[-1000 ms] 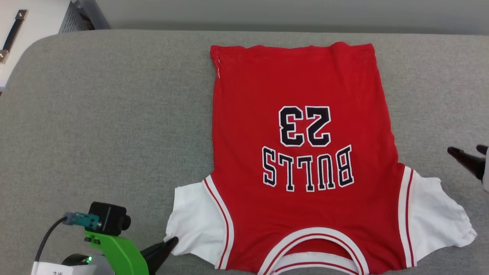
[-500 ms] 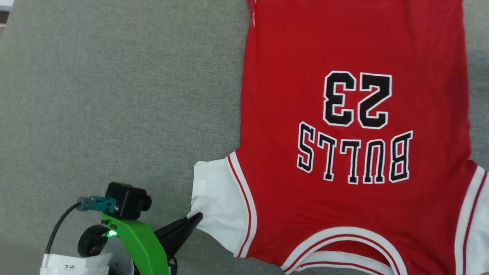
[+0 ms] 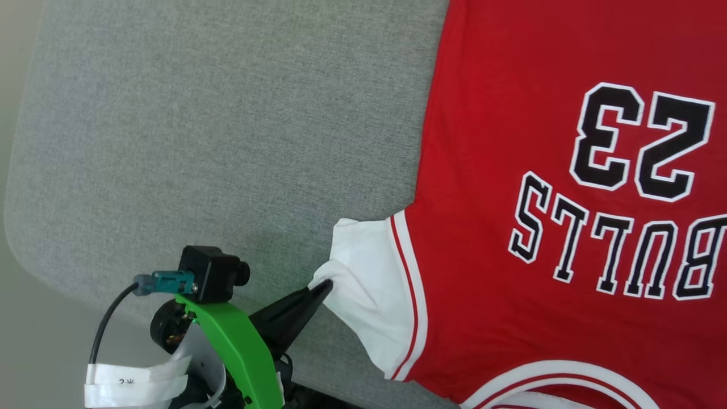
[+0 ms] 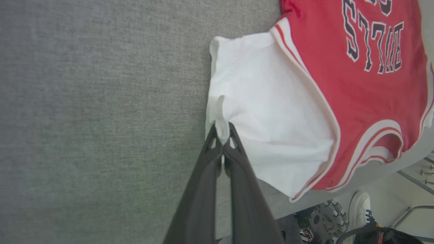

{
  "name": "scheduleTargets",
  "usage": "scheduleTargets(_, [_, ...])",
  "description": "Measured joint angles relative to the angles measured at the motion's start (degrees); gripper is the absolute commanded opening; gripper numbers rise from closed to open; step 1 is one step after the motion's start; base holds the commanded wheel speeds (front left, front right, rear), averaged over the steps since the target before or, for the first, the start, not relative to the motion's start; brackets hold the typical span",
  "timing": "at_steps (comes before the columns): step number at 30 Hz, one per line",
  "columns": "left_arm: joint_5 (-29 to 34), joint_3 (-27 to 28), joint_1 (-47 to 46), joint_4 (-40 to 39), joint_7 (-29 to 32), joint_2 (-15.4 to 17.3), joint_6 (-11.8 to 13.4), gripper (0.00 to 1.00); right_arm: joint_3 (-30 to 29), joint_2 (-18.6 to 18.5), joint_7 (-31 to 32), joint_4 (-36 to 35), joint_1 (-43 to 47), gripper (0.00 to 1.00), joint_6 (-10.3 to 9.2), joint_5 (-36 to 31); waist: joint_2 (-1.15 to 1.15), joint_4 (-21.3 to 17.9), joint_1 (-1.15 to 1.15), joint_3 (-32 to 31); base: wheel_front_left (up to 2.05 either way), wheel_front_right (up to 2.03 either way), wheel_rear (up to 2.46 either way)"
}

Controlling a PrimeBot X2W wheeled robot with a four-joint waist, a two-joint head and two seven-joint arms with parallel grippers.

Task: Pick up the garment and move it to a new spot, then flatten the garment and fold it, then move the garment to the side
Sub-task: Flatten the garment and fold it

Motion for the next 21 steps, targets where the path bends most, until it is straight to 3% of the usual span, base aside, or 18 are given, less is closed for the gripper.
scheduleTargets(7, [0.22,-0.46,-0.92,1.67,-0.54,-0.82,-1.08,0.0,-0.62,0.01,-1.15,1.05,-1.82,1.0,-0.02,-0.48,0.0,2.14,0.0,2.68,0.0,0.0,0.0])
scheduleTargets(8, [0.3,-0.46,-0.96,1.78,-0.58,-0.87,-1.09,0.0,-0.64,0.01,-1.12,1.12,-1.82,0.83,-0.02,-0.49,0.0,2.27,0.0,2.87,0.0,0.0,0.0])
scheduleTargets(9, [0.33,-0.48,-1.05,1.91,-0.58,-0.93,-1.1,0.0,-0.53,-0.09,-1.03,1.11,-1.82,0.45,-0.02,-0.49,0.0,2.42,-0.01,3.03,0.0,0.0,0.0])
scheduleTargets(10, [0.33,-0.52,-1.14,2.05,-0.58,-0.99,-1.12,0.0,-0.24,-0.3,-0.88,1.02,-1.81,0.0,-0.02,-0.49,0.0,2.52,0.0,3.12,0.0,0.0,0.0])
scheduleTargets(21, [0.33,-0.58,-1.4,3.25,-0.59,-1.31,-1.36,0.0,1.21,-0.91,-2.27,1.07,0.21,0.0,-0.01,0.64,0.0,2.02,-0.01,1.82,0.0,0.0,0.0])
